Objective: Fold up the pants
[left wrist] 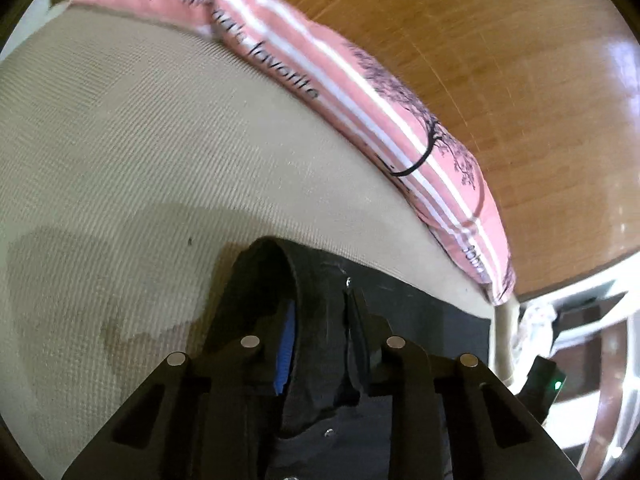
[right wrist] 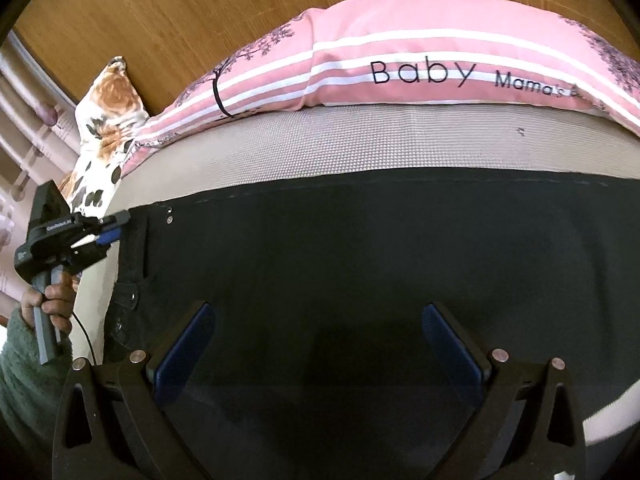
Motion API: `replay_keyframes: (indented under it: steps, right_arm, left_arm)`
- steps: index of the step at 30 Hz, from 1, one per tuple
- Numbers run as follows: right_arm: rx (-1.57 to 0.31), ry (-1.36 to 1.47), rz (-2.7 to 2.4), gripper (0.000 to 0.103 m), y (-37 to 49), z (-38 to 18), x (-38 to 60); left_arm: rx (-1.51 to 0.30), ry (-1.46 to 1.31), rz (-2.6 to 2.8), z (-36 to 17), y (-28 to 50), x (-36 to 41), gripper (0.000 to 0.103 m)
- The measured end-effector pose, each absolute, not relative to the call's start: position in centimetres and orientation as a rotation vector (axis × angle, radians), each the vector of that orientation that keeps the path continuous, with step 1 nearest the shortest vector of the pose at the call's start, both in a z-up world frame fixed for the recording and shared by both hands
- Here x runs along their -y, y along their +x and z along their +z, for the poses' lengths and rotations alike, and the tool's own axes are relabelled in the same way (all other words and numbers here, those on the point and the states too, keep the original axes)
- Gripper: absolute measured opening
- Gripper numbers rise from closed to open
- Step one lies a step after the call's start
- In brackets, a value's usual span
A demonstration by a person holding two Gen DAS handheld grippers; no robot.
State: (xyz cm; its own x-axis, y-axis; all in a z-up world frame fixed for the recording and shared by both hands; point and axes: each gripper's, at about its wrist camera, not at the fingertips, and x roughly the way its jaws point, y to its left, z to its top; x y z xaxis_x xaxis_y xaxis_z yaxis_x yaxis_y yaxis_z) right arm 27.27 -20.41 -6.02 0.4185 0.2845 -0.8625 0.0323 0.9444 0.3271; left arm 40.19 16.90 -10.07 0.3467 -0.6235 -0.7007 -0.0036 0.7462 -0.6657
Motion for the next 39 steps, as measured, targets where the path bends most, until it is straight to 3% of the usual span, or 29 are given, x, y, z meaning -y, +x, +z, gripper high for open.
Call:
replay_keyframes:
  steps: [11, 13, 15, 27, 32, 39]
  right_arm:
    - [-1.132, 0.281, 0.231, 0.103, 29.7, -6.6, 20.3]
    - [-1.132, 0.258, 0.239, 0.103, 30.3, -6.6, 20.4]
    - [-1.134, 0.226, 0.253, 0.103, 31.1, -6.6, 20.7]
    - [-1.265, -0.006, 0.626, 0.100, 39.2, -5.4, 23.4]
    - [-1.369, -0.037, 0.818, 0.086, 41.9, -6.4, 23.1]
    - [-1.464, -0.103, 0.955, 0.078, 43.3, -8.5, 23.2]
  left_arm:
    - [-1.183, -0.670, -0.420, -12.8, 42.9, -15.5, 0.027]
    - [-1.157, -0.649, -0.411, -12.6, 42.6, -15.2, 0.019]
    - [-1.127, -0.603, -0.407, -11.9, 41.8, -15.4, 0.013]
    - [-0.853, -0.576, -0.572, -4.8, 36.4, -15.2, 0.009]
    - [-0.787, -0.596, -0.610, -3.7, 35.1, -15.3, 0.009]
    - [-0.761, -0.572, -0.632, -2.4, 34.6, -15.4, 0.009]
